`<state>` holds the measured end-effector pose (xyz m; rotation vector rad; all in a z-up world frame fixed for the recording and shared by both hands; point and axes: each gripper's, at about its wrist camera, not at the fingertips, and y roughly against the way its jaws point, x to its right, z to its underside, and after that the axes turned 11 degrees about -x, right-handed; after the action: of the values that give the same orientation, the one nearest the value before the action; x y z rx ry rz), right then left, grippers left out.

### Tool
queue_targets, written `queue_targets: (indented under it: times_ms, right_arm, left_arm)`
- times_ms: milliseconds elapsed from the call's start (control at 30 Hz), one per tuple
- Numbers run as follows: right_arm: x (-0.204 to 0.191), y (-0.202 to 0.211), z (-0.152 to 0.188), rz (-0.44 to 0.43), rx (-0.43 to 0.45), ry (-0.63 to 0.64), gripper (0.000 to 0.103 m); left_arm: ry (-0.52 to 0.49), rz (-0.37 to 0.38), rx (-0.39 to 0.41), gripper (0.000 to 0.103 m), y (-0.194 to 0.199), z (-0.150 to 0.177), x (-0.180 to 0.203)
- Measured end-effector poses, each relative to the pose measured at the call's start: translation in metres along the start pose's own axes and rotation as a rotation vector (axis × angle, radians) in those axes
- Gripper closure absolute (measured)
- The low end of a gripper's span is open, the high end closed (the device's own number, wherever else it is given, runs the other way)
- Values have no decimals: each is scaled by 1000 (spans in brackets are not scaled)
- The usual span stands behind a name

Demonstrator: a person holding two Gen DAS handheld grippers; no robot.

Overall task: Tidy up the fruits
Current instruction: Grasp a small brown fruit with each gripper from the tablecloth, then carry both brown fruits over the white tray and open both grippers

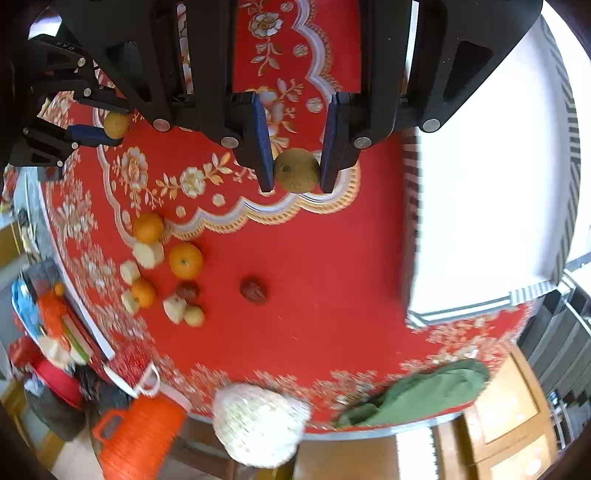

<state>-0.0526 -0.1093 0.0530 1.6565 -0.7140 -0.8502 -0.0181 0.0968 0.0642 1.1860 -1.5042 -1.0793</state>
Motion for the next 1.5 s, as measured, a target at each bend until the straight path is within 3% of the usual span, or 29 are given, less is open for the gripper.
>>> queue_targets:
  times_ms: [333,700,867,1167,1500]
  right_arm:
    - [-46,16,-75,-51,72,173,76]
    - [-97,2,-159,-140,79,320,76]
    - [-109,-6,-187,-173,82,343,76]
    - [-128,-39,-235,-187,38,390,76]
    - [-128,-81,-254,-163,-48,396,76]
  left_arm:
    - [174,-71,45,79,34,8,-60]
    - [364,-158,53,79,37,10,-134]
    - [439,-154,29,79,29,9,-159]
    - [512,-126,-18,79,5,1,-176]
    - [548,-131,-39,79,-9,0,-181]
